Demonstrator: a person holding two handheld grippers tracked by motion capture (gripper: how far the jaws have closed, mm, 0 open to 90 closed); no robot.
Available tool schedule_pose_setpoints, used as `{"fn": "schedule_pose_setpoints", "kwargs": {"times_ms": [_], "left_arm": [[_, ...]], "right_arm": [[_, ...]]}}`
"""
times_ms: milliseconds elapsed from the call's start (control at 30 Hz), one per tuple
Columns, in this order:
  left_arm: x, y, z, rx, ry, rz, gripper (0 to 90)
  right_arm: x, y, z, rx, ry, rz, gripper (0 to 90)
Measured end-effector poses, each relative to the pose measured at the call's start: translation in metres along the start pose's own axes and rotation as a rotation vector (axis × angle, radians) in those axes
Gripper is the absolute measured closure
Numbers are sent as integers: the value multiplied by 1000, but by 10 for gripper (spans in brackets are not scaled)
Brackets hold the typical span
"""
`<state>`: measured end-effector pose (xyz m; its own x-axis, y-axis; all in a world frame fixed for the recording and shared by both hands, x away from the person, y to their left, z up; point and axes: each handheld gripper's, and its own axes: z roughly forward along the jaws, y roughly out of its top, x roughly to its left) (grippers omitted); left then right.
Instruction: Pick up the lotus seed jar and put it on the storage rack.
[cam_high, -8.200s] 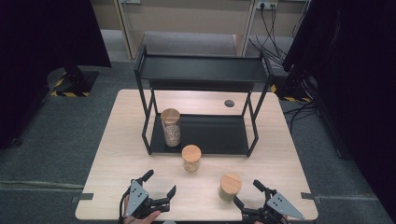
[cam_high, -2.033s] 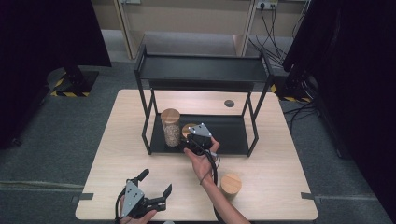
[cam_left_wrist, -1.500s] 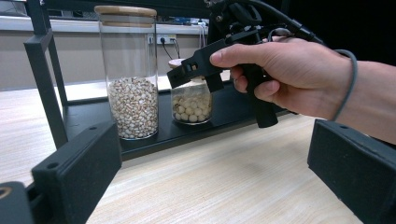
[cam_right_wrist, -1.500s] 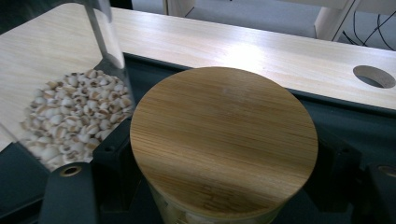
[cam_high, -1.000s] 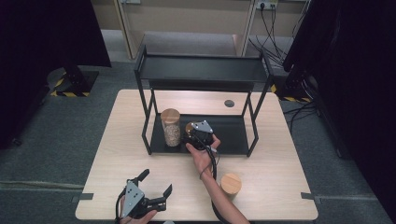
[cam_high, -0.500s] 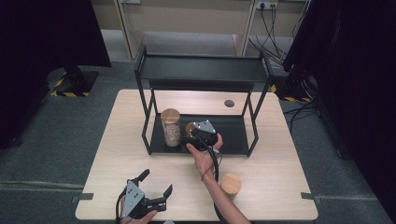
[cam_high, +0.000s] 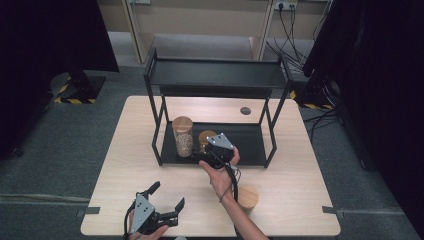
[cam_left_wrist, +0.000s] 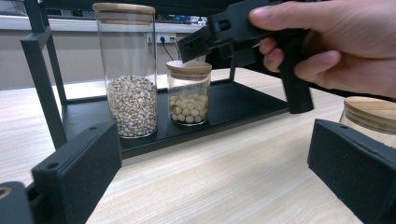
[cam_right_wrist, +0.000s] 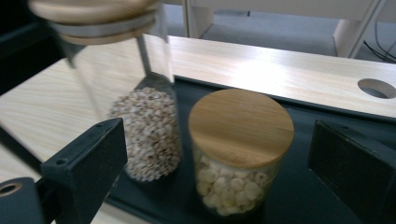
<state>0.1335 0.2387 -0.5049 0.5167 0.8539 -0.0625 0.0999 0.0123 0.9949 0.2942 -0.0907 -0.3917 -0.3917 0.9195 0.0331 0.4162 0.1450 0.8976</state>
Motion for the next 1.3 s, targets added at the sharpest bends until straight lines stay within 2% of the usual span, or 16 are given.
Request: {"fn": "schedule_pose_setpoints", "kwargs": {"times_ms": [300,533,900,1300], "left_arm": [[0,0,0,0,3,-3,24],[0,0,0,1,4,-3,23],[0,0,0,3,6,-5,23],[-1,-1,1,7,9,-3,23]], "right_arm": [[-10,-7,-28,-37,60,-25,48],[-26,-19,-51,-61,111,-41,48],[-44,-39,-77,-86,156,-45,48],[-59,-56,-106,-117,213,-27,48]]}}
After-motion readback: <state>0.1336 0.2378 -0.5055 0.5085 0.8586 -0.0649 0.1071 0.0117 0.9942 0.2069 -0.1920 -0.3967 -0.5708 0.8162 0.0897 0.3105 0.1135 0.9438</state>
